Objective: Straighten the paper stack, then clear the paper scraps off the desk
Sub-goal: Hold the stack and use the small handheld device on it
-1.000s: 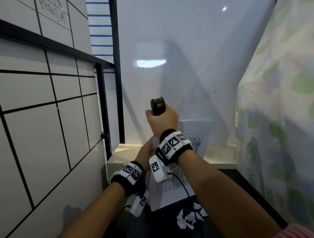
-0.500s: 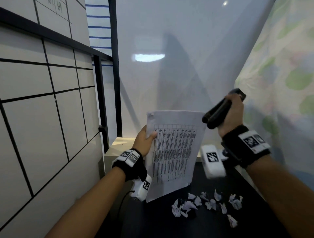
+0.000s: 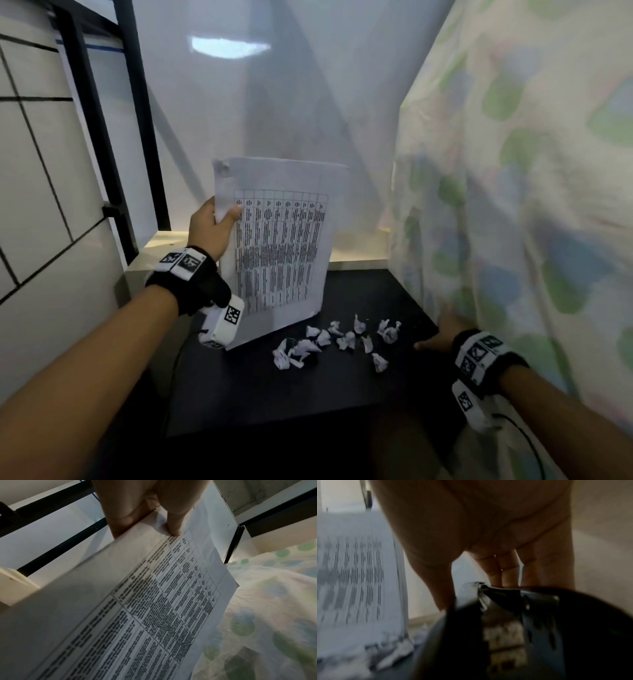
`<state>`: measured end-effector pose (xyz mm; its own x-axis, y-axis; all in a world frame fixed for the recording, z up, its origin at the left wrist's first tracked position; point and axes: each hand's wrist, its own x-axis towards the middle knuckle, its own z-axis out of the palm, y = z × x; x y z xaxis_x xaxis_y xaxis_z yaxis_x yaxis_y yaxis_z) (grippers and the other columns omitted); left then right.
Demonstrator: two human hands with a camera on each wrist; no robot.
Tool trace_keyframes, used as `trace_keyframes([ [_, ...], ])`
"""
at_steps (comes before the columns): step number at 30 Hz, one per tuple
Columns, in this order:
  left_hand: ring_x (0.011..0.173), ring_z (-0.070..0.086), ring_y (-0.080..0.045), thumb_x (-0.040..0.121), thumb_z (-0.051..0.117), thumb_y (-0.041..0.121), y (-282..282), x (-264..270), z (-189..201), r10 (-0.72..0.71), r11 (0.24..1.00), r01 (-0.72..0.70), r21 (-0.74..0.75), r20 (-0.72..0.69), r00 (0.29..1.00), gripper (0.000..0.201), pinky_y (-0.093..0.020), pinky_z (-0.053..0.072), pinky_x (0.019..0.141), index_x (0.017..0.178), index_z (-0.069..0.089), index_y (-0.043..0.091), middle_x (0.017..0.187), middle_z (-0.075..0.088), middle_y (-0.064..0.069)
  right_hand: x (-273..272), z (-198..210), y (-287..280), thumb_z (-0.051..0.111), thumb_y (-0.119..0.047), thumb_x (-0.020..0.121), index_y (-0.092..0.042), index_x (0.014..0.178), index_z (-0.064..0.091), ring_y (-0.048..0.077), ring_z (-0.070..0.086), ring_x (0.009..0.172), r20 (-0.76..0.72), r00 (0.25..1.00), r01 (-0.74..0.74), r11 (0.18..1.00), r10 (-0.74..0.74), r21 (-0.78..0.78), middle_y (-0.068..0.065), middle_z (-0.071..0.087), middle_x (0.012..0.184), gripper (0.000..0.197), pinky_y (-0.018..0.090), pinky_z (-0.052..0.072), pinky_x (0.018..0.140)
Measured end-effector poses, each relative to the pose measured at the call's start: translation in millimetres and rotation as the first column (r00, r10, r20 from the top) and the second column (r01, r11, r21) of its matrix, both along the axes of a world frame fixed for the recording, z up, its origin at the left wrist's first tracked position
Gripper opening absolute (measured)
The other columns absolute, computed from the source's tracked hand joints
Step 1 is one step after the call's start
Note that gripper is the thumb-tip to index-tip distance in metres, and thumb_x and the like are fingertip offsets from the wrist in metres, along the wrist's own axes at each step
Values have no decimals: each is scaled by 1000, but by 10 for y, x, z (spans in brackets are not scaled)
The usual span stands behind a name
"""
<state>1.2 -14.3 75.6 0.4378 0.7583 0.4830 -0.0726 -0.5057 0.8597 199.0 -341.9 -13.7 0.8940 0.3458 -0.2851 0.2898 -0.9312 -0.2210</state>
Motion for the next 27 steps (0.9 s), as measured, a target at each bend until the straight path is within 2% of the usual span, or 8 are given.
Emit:
trace_keyframes([
  [4, 113, 60, -26, 93, 56, 18, -8, 20, -18, 15, 999, -14, -38, 19, 1000, 36, -26, 42, 93, 124, 58, 0, 124, 63, -17, 107, -184, 20, 72, -56, 70, -8, 130, 48, 26, 57, 119, -1, 1000, -14, 988, 14, -151, 10, 56, 131, 80, 31, 48, 98],
  [10, 107, 58, -18, 93, 55, 15, -101, -35, 43, 28, 997, -21, -79, 83, 996, 34, -25, 42, 94, 124, 57, 0, 124, 63, -17, 78, -51, 209, 70, -62, 68, -11, 124, 53, 24, 61, 112, 78, 991, -83, 964, 106, -255, 7, 61, 123, 77, 32, 50, 96],
  [13, 103, 54, -12, 94, 54, 16, -136, -105, 134, 48, 998, -44, -53, 78, 996, 34, -21, 41, 91, 124, 57, 1, 123, 63, -16, -118, 234, 476, 59, -69, 72, -10, 123, 50, 25, 61, 107, 220, 959, -150, 978, 179, -145, 8, 61, 119, 79, 36, 52, 92],
  [16, 102, 56, -12, 94, 54, 18, -194, -205, 338, 46, 999, -46, 2, 101, 994, 35, -22, 42, 90, 125, 57, 2, 118, 64, -10, -413, 529, 853, 57, -65, 78, -8, 141, 31, 28, 55, 120, 240, 945, -256, 960, 225, 110, 14, 53, 135, 89, 36, 47, 97],
  [20, 104, 58, -14, 93, 56, 17, -287, -391, 781, 9, 997, -23, 72, 180, 984, 34, -29, 47, 98, 123, 58, 2, 112, 62, -2, -717, 657, 1252, 63, -54, 79, -18, 152, 4, 30, 42, 135, 117, 950, -305, 790, 288, 531, 14, 36, 151, 100, 39, 37, 109],
  [22, 102, 61, -14, 93, 56, 16, -284, -488, 981, -20, 997, 5, 74, 207, 978, 34, -32, 48, 100, 123, 57, 1, 111, 62, -1, -823, 680, 1324, 65, -51, 80, -21, 151, 3, 28, 42, 134, 48, 954, -234, 638, 295, 734, 11, 37, 149, 99, 39, 36, 111],
  [24, 98, 62, -12, 94, 55, 17, -273, -567, 1107, -34, 998, 21, 63, 205, 978, 35, -29, 48, 99, 125, 56, 2, 113, 63, -2, -912, 630, 1302, 63, -39, 85, -14, 148, 22, 20, 49, 123, -21, 933, -158, 461, 358, 873, 2, 47, 137, 79, 34, 41, 104],
  [27, 105, 61, -21, 94, 55, 19, -244, -631, 1128, 44, 998, -52, 42, 166, 985, 38, -17, 44, 87, 123, 55, -5, 124, 62, -15, -1023, 413, 1199, 53, -21, 94, -13, 124, 53, 24, 60, 114, -82, 899, -64, 315, 429, 947, 10, 59, 129, 32, 38, 51, 97],
])
